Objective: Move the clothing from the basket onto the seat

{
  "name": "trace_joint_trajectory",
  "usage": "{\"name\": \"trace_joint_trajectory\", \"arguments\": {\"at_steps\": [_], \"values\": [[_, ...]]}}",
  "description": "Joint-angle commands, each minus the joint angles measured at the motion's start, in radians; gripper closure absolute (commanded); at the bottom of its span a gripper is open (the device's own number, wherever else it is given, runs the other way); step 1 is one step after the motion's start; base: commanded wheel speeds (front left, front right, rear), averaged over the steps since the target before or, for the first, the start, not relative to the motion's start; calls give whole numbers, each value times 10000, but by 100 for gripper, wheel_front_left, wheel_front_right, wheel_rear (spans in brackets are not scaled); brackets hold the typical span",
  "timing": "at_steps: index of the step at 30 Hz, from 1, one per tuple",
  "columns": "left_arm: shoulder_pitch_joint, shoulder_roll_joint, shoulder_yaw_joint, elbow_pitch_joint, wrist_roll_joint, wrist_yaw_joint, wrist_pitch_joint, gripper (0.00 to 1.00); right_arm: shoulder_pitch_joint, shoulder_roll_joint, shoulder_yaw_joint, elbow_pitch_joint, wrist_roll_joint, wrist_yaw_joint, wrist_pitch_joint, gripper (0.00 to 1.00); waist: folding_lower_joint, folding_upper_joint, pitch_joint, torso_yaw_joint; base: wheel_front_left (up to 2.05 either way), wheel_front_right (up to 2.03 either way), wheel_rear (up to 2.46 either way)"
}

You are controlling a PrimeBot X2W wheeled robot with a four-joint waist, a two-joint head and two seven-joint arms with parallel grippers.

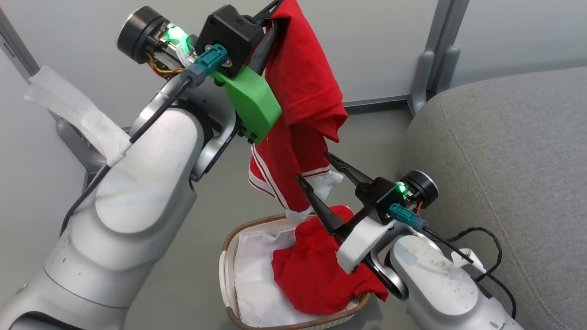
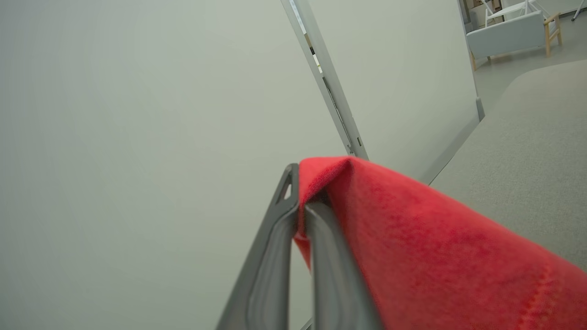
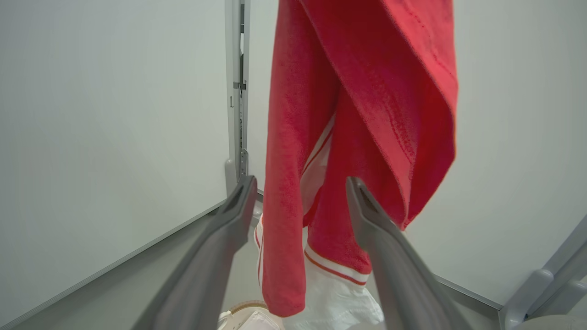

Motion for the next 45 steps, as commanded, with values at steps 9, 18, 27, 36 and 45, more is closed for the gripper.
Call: {"name": "trace_joint_trajectory", "arguments": {"at_steps": [9, 18, 27, 36, 45], "values": [[-402, -500, -241, -24, -172, 61, 17, 100, -708, -38, 834, 991, 578, -6, -4, 0, 1, 0, -25, 321, 0, 0, 0], [198, -329, -44, 12, -512, 292, 5, 100, -929, -41, 1018, 1251, 1006, -6, -4, 100, 1, 0, 56, 381, 0, 0, 0], [1671, 244, 615, 551, -1055, 643, -1114, 0, -599, -38, 296, 401, 764, -6, -4, 100, 1, 0, 310, 19, 0, 0, 0], [3388, 221, 871, 1508, -1672, 686, -2533, 0, -586, -35, -442, -279, 551, -6, -5, 100, 1, 0, 534, -190, 0, 0, 0], [4618, 177, 774, 1836, -2061, 560, -3269, 0, -614, -35, -1619, -540, -64, -6, -4, 100, 1, 0, 681, -297, 0, 0, 0]]}}
